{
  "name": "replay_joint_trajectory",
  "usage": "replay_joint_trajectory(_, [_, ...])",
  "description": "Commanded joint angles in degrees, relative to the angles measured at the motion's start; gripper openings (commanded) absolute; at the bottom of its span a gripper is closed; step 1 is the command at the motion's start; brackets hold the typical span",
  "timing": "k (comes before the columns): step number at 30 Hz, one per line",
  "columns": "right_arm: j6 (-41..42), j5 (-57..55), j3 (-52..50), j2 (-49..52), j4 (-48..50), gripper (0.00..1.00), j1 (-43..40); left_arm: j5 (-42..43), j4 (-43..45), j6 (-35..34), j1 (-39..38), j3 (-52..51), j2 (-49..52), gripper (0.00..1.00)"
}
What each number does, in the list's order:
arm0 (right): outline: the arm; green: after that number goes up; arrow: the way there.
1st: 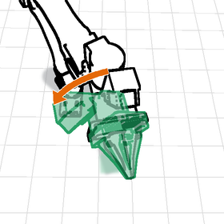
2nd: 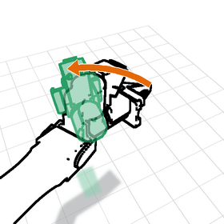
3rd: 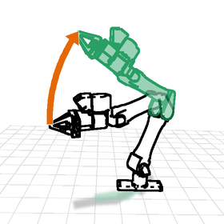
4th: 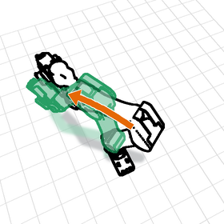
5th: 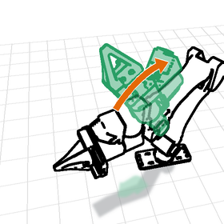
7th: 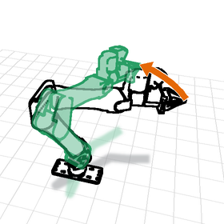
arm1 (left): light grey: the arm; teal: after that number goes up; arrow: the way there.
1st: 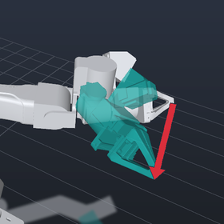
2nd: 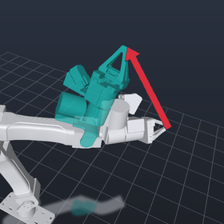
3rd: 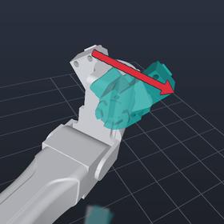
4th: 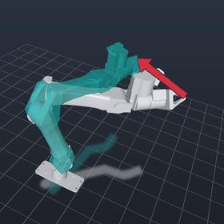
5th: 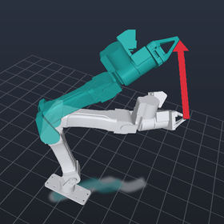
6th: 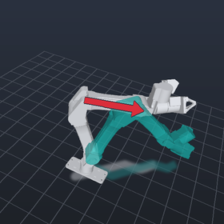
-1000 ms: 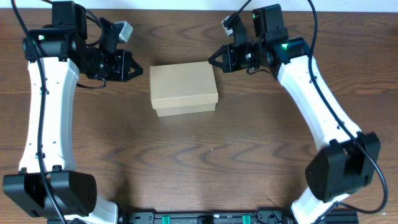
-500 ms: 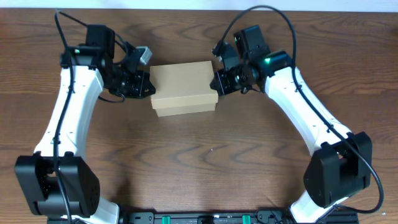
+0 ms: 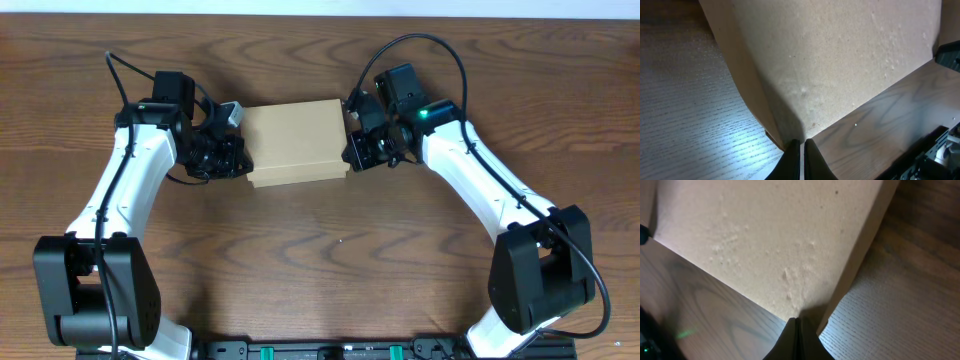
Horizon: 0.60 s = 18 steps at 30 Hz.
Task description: Pack container
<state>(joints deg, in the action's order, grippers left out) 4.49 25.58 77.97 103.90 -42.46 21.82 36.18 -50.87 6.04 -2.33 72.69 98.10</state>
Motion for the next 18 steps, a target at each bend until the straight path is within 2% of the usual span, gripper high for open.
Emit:
replay_joint_trajectory(1, [-0.94,-1.68,-1.14,-0.02,0.09,0.01,0.39,-0.63,0.09,-0.52,0.02,-0.31,0.02,0.06])
replay_joint_trajectory(12, [-0.94,-1.81,-1.33,-0.24,0.92,0.01,0.35,-0.37,-0.24,-1.84,0.04,0.28,-0.72,0.05])
replay_joint_trajectory(18, [-1.81,-2.51,1.53,-4.46,1.77,0.01,0.09,-4.09,-0.35,-2.29,0.04,2.56,-8.33,0.06])
